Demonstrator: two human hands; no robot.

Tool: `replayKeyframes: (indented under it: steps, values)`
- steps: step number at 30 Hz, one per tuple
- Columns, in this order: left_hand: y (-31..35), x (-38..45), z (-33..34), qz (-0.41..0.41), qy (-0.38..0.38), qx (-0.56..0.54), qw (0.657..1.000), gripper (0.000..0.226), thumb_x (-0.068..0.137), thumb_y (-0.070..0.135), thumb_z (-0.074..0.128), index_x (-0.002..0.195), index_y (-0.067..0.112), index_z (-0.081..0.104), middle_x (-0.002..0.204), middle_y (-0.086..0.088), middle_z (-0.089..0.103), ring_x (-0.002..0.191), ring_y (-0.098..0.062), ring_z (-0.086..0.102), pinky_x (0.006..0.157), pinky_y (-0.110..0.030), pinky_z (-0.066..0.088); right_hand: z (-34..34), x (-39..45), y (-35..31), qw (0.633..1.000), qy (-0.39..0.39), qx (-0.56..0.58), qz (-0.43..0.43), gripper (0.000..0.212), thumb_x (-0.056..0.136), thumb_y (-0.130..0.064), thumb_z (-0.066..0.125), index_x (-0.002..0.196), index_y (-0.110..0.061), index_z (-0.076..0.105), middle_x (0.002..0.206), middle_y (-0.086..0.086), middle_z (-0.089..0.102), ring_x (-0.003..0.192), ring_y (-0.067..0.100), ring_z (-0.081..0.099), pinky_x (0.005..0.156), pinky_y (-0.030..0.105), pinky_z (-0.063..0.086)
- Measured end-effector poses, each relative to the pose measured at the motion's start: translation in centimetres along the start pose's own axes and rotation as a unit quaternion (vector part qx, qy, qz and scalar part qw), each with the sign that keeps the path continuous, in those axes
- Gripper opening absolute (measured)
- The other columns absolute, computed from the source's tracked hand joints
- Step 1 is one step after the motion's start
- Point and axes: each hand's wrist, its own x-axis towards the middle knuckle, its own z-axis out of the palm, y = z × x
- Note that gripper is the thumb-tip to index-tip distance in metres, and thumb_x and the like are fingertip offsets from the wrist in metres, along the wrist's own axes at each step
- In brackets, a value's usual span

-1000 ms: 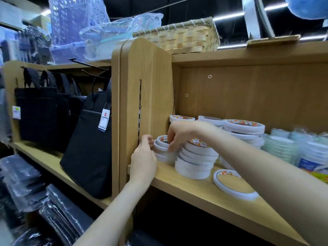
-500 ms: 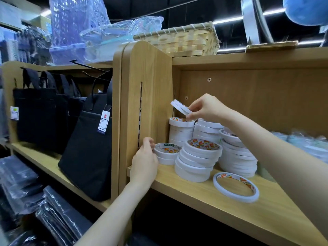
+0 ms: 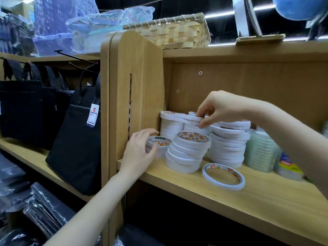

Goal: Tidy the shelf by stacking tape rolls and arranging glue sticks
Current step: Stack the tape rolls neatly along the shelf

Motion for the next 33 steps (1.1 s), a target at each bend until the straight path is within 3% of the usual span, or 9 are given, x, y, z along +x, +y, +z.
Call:
replayKeyframes:
  steps: [3,7,12,15,18,22,25,30,33]
  values:
    - [2.8,0.9,-0.7,0.054,-0.076,-0.072,0.993,0.032,0.088,0.031,0.055,0.117,0.020,0.060,0.115,0.016,0.053,0.114,-0.006,0.039,0.095,-0.018,0.030,-0.4,-2.3,0.3,1.000,0.028,0.005,0.001,0.009,0.075,-0.024,0.075,0.081,-0.017,0.073,0.055,-0.012,0.055,0.053,-0.007,0.049,0.053,0.008,0.035]
    - [5.6,2.7,-0.4,0.049,-0.270,-0.033,0.961,0.032,0.088,0.030,0.059,0.119,0.021,0.058,0.109,0.012,0.053,0.117,-0.013,0.029,0.098,-0.027,0.029,-1.8,-4.0,1.4,0.995,0.091,-0.006,0.028,0.010,0.075,-0.022,0.075,0.085,-0.018,0.075,0.058,-0.011,0.058,0.056,-0.002,0.050,0.054,0.008,0.037]
    - [6.4,4.1,-0.7,0.001,-0.341,-0.016,0.940,0.009,0.089,0.032,0.058,0.097,0.028,0.056,0.108,-0.002,0.059,0.111,-0.016,0.030,0.083,-0.030,0.030,-1.9,-4.7,4.3,0.982,0.103,-0.113,0.111,0.018,0.079,-0.020,0.071,0.095,-0.012,0.073,0.076,-0.002,0.060,0.072,0.013,0.049,0.063,0.024,0.031]
    - [6.7,4.1,-0.7,-0.009,-0.348,-0.021,0.937,0.008,0.089,0.029,0.058,0.096,0.027,0.056,0.108,-0.003,0.058,0.112,-0.015,0.031,0.082,-0.030,0.031,-1.2,-4.9,5.5,0.984,0.045,-0.073,0.157,0.013,0.080,-0.020,0.070,0.091,-0.015,0.070,0.079,-0.004,0.062,0.081,0.016,0.055,0.070,0.025,0.037]
    - [6.5,3.8,-0.9,0.001,-0.323,-0.037,0.946,0.021,0.086,0.024,0.063,0.105,0.026,0.054,0.114,0.004,0.055,0.113,-0.013,0.039,0.082,-0.023,0.036,-1.7,-5.4,5.8,0.984,0.080,-0.025,0.158,0.015,0.080,-0.018,0.071,0.094,-0.016,0.070,0.089,0.000,0.068,0.086,0.015,0.059,0.077,0.026,0.045]
    - [5.4,2.3,-1.3,-0.016,-0.223,-0.083,0.971,0.041,0.084,0.015,0.064,0.120,0.024,0.048,0.120,0.009,0.049,0.113,-0.006,0.045,0.095,-0.021,0.038,-1.5,-5.6,4.0,0.986,0.140,-0.022,0.085,0.012,0.081,-0.018,0.070,0.092,-0.017,0.070,0.082,-0.006,0.064,0.068,-0.001,0.051,0.060,0.005,0.037]
    - [3.8,1.2,-1.5,-0.036,-0.144,-0.033,0.988,0.039,0.085,0.012,0.061,0.122,0.017,0.049,0.118,0.004,0.050,0.113,-0.011,0.047,0.094,-0.022,0.035,0.5,-5.0,1.4,0.995,0.082,0.038,0.028,0.015,0.079,-0.023,0.071,0.094,-0.023,0.069,0.079,-0.020,0.059,0.069,-0.002,0.052,0.061,0.003,0.036]
    - [0.6,0.3,-2.4,-0.106,-0.229,0.107,0.962,0.050,0.085,0.017,0.061,0.133,0.014,0.044,0.134,-0.004,0.046,0.123,-0.022,0.042,0.105,-0.038,0.036,5.4,-2.7,-0.2,0.998,-0.040,0.041,-0.009,0.024,0.082,-0.022,0.067,0.106,-0.018,0.065,0.097,-0.004,0.065,0.088,0.012,0.056,0.074,0.024,0.042]
    - [0.0,0.4,-2.9,-0.089,-0.259,0.110,0.956,0.053,0.087,0.016,0.060,0.136,0.019,0.042,0.138,-0.001,0.041,0.125,-0.019,0.041,0.107,-0.036,0.035,5.7,-2.1,0.0,0.997,-0.061,0.056,-0.008,0.018,0.082,-0.017,0.066,0.098,-0.012,0.067,0.083,0.001,0.064,0.072,0.011,0.051,0.065,0.028,0.038]
